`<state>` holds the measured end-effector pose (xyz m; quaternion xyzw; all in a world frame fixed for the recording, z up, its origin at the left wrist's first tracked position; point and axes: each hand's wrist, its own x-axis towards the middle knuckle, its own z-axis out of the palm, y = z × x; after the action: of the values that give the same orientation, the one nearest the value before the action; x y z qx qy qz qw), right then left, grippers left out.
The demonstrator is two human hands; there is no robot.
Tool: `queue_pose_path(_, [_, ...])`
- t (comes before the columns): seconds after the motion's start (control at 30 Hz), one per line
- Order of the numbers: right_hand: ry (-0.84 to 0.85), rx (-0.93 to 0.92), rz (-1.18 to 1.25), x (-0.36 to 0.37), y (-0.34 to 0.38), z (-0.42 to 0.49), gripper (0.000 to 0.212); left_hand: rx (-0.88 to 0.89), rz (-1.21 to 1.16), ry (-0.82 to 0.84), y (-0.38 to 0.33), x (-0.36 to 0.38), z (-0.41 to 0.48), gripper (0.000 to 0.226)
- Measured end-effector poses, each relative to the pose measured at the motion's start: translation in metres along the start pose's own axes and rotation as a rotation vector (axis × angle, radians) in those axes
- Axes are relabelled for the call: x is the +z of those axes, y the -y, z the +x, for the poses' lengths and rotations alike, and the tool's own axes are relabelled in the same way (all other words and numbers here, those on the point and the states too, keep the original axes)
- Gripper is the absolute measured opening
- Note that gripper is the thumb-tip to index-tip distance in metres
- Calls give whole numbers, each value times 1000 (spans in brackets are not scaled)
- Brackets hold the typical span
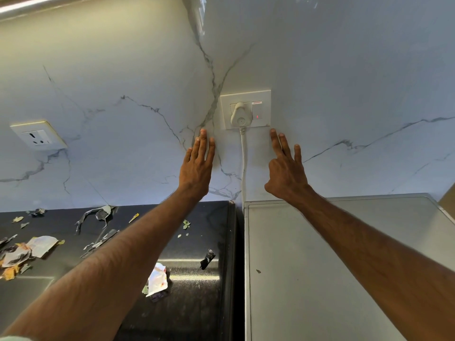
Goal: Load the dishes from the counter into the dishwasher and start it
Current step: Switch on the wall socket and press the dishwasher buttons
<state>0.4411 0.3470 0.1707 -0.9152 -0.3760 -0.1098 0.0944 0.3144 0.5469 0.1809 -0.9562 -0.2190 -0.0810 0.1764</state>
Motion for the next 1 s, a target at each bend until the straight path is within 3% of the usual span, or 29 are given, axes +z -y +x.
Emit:
queue_pose_path(0.47, [66, 3, 37, 1, -2, -4, 26, 57, -11, 12, 7, -3, 2, 118])
queue_pose_path(0.6, [97, 17, 116, 12, 3, -30, 23, 116, 17, 118, 12, -17, 2, 124])
queue_pose_path(0.73, [120, -13, 266, 19, 13, -72, 44, 150, -107, 259, 7, -19, -18, 98])
queue_pose_path(0.83, [148, 53, 355, 25, 14, -109, 13, 111, -236, 274, -12, -11, -55, 77])
queue_pose_path(1.0, [215, 150, 381, 40, 11, -186, 19, 217, -437, 212, -61, -2, -137, 65])
